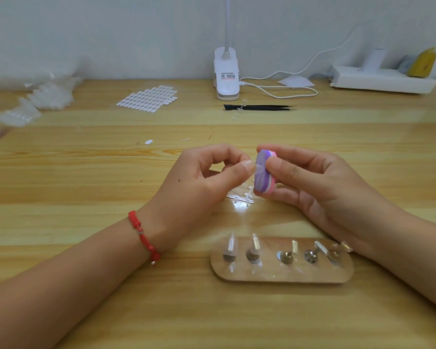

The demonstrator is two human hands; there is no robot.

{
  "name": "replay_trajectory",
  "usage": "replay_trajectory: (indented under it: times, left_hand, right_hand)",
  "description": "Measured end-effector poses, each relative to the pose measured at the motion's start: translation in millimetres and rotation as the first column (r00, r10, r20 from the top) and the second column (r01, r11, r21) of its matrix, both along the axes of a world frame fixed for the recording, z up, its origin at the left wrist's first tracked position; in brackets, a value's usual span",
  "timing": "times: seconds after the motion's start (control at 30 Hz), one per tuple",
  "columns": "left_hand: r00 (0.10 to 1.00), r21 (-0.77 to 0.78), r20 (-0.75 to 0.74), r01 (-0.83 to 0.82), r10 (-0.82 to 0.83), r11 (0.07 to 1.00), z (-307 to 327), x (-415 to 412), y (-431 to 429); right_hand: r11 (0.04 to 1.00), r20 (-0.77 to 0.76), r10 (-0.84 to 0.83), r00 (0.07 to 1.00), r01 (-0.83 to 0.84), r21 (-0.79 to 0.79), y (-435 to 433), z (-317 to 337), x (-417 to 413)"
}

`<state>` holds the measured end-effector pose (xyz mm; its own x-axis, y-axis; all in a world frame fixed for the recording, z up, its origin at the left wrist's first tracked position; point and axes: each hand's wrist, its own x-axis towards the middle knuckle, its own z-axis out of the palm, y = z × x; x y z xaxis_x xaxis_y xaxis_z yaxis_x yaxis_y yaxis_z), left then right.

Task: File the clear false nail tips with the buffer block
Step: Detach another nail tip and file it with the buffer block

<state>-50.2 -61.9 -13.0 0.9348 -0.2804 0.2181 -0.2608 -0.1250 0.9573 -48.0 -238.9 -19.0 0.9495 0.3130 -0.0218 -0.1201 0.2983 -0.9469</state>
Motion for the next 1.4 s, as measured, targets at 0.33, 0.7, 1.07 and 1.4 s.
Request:
replay_trajectory:
  times: [0.33,0.7,1.07,1.4]
  left_hand:
    - [0.999,-0.050,0.018,-0.033,0.034,0.998,0.7,-1.8,-2.0]
    - [0.993,-0.068,0.043,-0.105,0.108,0.992,2.8,-2.7,-3.5]
    - [0.990,-0.067,0.068,-0.118,0.122,0.991,3.6,-2.7,-4.4]
    - [0.994,-0.043,0.057,-0.088,0.091,0.995,3.0,-2.8,-5.7]
  right_hand:
    - [1.000,0.026,0.008,1.000,-0.007,-0.019,0.0,0.0,-0.8]
    - [0.998,-0.010,-0.045,0.999,0.045,0.036,-1.5,-0.3,0.6]
    - [1.000,0.012,-0.013,1.000,0.013,0.016,0.3,-0.1,-0.3]
    - [0.999,0.016,-0.045,0.999,0.044,0.016,0.1,-1.5,-0.4]
